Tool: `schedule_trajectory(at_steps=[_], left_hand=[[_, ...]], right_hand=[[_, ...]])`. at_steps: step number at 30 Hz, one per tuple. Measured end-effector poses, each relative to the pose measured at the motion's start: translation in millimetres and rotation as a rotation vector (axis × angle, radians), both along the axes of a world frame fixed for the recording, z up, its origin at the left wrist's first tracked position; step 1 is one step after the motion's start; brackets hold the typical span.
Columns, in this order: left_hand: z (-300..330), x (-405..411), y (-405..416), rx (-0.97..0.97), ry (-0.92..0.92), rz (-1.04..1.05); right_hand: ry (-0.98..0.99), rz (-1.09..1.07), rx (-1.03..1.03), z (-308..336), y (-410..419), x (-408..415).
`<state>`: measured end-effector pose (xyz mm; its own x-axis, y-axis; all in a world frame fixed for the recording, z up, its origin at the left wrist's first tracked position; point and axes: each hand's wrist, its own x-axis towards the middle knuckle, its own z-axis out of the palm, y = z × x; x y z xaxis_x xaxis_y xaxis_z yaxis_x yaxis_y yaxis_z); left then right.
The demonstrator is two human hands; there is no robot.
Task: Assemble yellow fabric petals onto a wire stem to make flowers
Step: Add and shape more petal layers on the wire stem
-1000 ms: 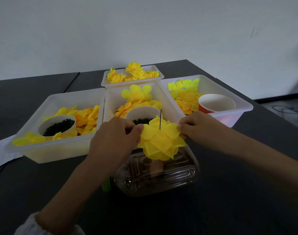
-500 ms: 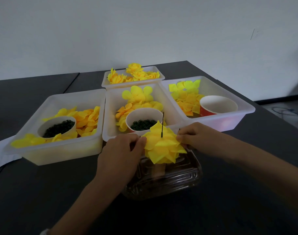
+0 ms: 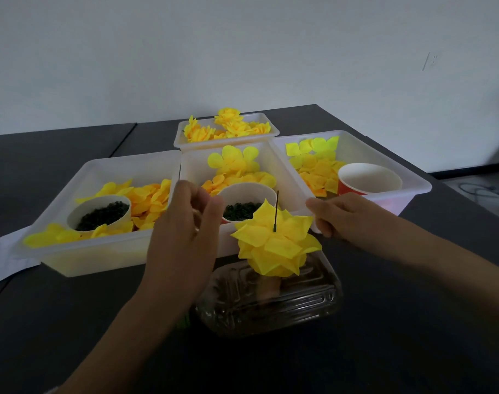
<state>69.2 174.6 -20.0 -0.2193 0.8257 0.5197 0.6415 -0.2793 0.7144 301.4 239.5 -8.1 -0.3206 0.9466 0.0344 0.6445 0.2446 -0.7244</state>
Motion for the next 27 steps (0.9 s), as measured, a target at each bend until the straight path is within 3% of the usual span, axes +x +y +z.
schedule_trajectory(at_steps=[4,9,15,22,27], left_hand=[[15.5,8.4,-13.9,0.147,0.308,-0.181],[4.6,20.6,-19.8,-0.006,0.618,-0.344],[-4.2,23.3,-16.5,-0.042,0.647,-0.262],[-19.9,21.0,-7.5,-0.137,0.841,-0.345],[-28.3,20.0,-5.1,-0.134,0.850,-0.339]], right_hand=[[0.006,-0.040,-0.006,4.2,-0.6,8.9],[0.043,-0.095,-0.063,9.8,0.7,22.6],[0.113,-0.155,-0.146,19.4,-0.6,35.6],[0.166,-0.157,-0.179,20.5,-0.8,41.5],[0.236,-0.205,0.002,33.8,22.2,48.6]])
